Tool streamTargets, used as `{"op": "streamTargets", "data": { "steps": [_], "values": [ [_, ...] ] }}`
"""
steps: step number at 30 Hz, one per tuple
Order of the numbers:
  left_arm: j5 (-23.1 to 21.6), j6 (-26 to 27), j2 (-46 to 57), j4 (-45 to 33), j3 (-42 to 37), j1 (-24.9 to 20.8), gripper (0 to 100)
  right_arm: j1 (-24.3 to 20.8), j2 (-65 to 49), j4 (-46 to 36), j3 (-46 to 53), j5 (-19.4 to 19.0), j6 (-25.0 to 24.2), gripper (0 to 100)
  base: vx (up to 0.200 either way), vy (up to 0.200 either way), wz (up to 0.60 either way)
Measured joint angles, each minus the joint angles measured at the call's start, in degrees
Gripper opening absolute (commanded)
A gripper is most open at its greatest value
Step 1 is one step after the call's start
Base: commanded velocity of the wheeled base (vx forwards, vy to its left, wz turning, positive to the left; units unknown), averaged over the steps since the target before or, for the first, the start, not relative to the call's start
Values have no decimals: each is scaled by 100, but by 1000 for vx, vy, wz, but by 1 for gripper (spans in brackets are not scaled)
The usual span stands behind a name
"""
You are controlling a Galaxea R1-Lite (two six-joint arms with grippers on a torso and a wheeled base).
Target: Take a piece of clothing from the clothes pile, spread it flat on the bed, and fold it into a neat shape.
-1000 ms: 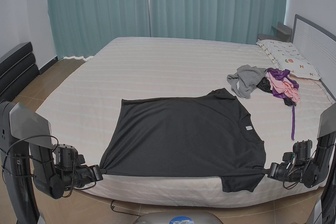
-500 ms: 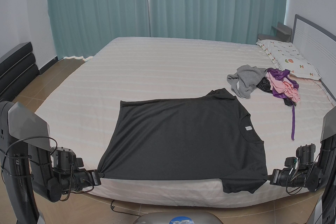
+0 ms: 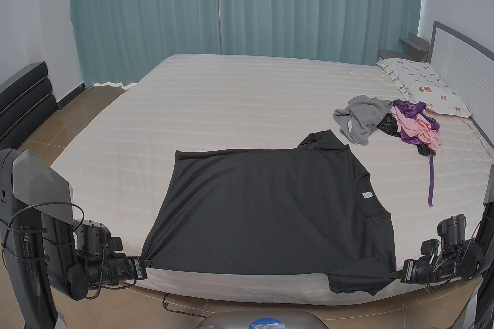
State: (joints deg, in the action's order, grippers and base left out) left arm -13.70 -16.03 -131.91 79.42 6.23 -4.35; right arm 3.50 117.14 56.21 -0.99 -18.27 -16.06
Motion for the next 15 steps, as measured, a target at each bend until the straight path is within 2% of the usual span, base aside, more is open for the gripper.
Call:
{"op": "streamTargets", "data": {
  "steps": [10, 15],
  "values": [
    [-20, 561, -17, 6, -279, 6, 0, -83, -357, -535, -2, 22, 128, 0, 0, 0, 0],
    [-48, 725, -11, 252, -467, 11, 0, -107, -575, -867, -2, 10, 189, 0, 0, 0, 0]
  ]
}}
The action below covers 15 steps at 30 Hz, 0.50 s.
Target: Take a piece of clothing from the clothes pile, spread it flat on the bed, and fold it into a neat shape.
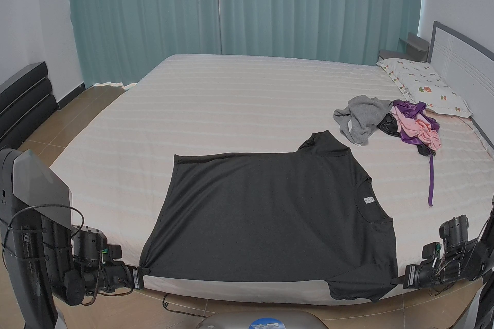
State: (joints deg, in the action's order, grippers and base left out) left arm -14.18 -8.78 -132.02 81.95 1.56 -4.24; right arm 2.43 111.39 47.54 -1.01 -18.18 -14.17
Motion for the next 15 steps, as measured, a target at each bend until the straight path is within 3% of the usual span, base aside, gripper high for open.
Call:
{"op": "streamTargets", "data": {
  "steps": [15],
  "values": [
    [11, 260, -76, 39, -55, 6, 0, 2, -278, -433, 0, -2, 221, 0, 0, 0, 0]
  ]
}}
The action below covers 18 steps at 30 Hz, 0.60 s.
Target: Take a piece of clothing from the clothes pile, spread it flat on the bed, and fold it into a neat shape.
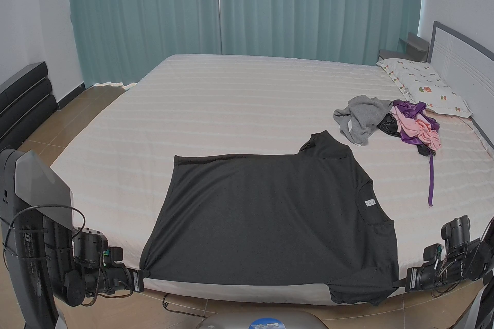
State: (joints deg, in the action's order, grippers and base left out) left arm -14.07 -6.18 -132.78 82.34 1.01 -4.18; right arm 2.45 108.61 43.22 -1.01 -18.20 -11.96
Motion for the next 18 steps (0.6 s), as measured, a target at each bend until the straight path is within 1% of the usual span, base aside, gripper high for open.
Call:
{"op": "streamTargets", "data": {
  "steps": [4, 10, 14, 18],
  "values": [
    [0, 233, 9, -380, 0, 24, 0, -2, -41, -115, 0, -9, 6, 0, 0, 0, 0],
    [6, 336, 76, -591, 0, 38, 0, -20, -113, -318, 0, -11, 41, 0, 0, 0, 0],
    [15, 460, 113, -738, 0, 61, 0, -41, -227, -503, 2, -9, 154, 0, 0, 0, 0],
    [17, 534, 179, -802, 0, 96, 0, -45, -356, -446, 0, -11, 169, 0, 0, 0, 0]
  ]
}}
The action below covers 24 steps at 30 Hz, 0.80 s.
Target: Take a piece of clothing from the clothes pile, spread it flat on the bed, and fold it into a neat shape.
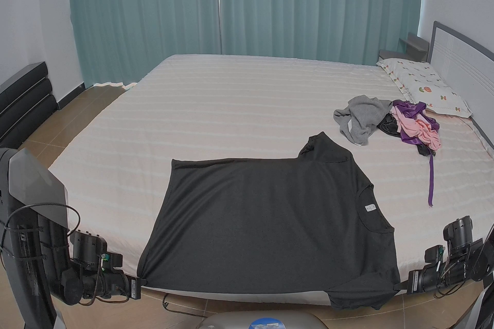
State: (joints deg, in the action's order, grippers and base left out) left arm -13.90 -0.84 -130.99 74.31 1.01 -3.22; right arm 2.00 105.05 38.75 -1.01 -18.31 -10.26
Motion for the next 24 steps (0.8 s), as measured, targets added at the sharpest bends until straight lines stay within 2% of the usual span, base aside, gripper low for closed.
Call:
{"op": "streamTargets", "data": {
  "steps": [4, 9, 14, 18, 24],
  "values": [
    [11, -88, 111, 57, 0, 5, 0, 20, -44, 301, 2, -2, 1, 0, 0, 0, 0],
    [73, -433, 263, 154, 28, -6, 0, 21, 22, 1086, 0, 30, -13, 0, 0, 0, 0],
    [308, -1106, 364, 293, 273, -44, 0, 6, 165, 1688, -4, 48, -77, 0, 0, 0, 0],
    [752, -1857, 411, 339, 667, -141, 0, 9, 269, 1992, -168, 57, -163, 0, 0, 0, 0],
    [978, -2343, 456, 355, 1080, -395, 0, 26, 374, 2081, -656, 83, -396, 0, 0, 0, 0]
  ]
}}
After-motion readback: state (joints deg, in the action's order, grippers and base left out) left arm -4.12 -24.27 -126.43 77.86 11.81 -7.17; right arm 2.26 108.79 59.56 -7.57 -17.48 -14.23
